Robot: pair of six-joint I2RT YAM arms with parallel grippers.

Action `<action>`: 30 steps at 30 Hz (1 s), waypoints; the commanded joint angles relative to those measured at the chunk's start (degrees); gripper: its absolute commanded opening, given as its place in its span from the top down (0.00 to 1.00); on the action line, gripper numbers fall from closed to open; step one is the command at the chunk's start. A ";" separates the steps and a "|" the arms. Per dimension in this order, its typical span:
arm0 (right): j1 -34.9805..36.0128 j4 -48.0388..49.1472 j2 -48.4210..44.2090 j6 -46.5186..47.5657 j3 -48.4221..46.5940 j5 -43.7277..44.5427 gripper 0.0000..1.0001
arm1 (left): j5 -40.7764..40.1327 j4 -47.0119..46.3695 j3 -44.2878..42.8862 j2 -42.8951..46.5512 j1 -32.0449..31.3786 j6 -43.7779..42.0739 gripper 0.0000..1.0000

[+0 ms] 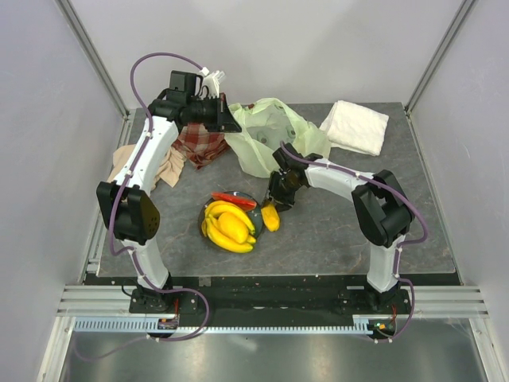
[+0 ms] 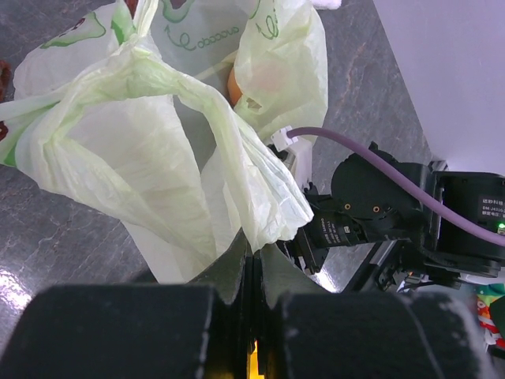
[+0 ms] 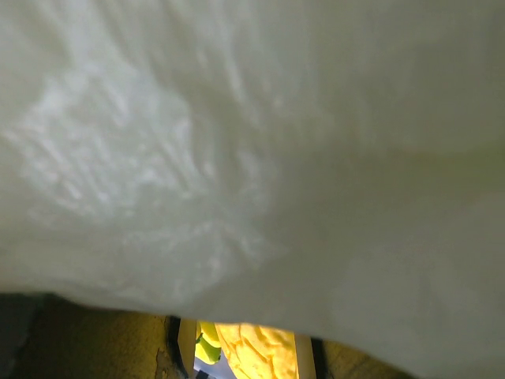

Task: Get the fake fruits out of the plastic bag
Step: Place the fake fruit on the plate.

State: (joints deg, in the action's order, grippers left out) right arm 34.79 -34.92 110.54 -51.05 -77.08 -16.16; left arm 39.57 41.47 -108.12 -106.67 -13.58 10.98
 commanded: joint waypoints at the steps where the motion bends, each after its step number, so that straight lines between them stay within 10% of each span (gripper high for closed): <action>1: 1.51 -0.77 0.55 -2.57 -2.20 0.25 1.00 | 1.12 -0.96 -0.52 2.34 0.31 0.97 0.98; 27: 4.33 -3.32 0.64 -1.42 -6.77 2.89 1.00 | 3.05 -1.31 -0.60 1.91 0.31 1.67 0.98; 30: 4.50 -3.49 0.99 -1.51 -6.86 3.16 0.87 | 3.14 -1.22 -0.52 1.91 0.31 1.67 0.98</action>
State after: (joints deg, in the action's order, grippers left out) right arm 38.61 -37.63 110.59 -51.68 -81.73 -13.06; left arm 40.75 41.45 -107.59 -106.65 -13.58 11.07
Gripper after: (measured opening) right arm 0.481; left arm 0.025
